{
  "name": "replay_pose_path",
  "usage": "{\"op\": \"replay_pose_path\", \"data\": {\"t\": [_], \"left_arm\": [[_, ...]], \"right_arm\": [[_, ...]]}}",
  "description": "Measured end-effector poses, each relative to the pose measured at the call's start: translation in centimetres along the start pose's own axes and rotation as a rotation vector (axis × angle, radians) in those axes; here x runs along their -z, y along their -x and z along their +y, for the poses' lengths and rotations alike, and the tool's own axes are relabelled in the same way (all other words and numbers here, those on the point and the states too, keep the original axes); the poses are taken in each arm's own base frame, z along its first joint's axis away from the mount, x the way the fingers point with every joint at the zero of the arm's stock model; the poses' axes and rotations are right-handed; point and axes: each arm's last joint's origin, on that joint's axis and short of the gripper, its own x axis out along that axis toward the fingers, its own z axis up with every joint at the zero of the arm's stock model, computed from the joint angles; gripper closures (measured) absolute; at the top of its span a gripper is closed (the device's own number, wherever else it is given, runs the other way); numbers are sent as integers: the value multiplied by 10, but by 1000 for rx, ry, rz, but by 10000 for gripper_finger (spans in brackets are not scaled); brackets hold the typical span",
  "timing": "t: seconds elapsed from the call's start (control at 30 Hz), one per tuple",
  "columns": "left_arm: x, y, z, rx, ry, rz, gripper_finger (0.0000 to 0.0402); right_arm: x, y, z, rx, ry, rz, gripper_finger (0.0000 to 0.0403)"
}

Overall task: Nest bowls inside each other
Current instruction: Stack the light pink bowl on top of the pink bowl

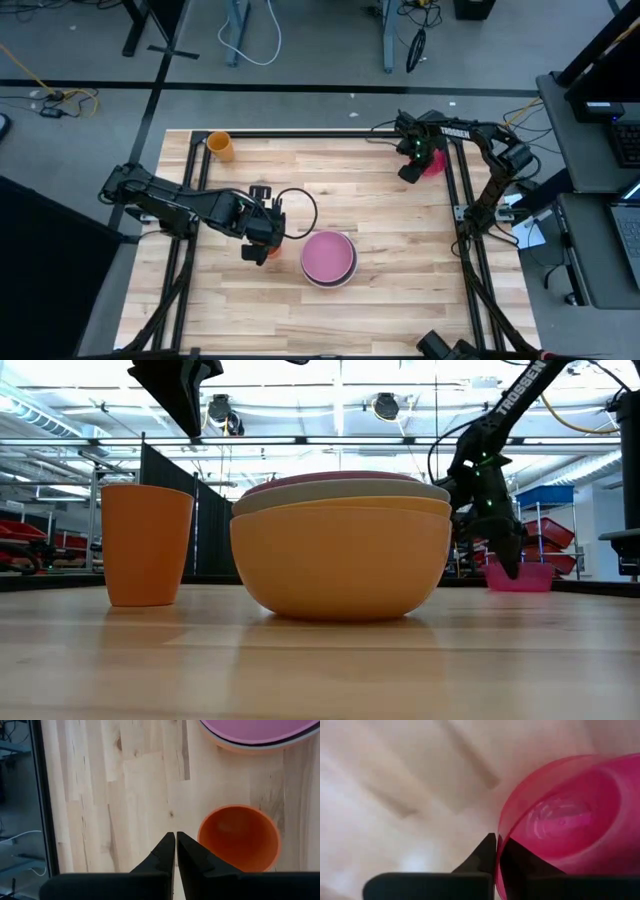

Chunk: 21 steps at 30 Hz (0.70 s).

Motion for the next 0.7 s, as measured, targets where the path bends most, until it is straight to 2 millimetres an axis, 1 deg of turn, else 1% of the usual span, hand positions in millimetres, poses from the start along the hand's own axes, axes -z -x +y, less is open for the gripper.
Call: {"op": "replay_pose_path", "data": {"t": [0.1, 0.17, 0.37, 0.53, 0.7], "left_arm": [[1, 0, 0, 4, -3, 11, 398], [3, 0, -1, 32, -10, 36, 398], [13, 1, -2, 95, 25, 141, 398], [20, 4, -4, 101, 69, 211, 398], [22, 5, -6, 92, 117, 227, 398]], "right_arm": [[2, 9, 21, 1, 56, -10, 403], [4, 18, 38, 11, 93, -27, 403], [17, 60, 95, 16, 219, -171, 403], [39, 96, 150, -7, 349, -303, 403], [68, 124, 210, -93, 487, -423, 403]]}}
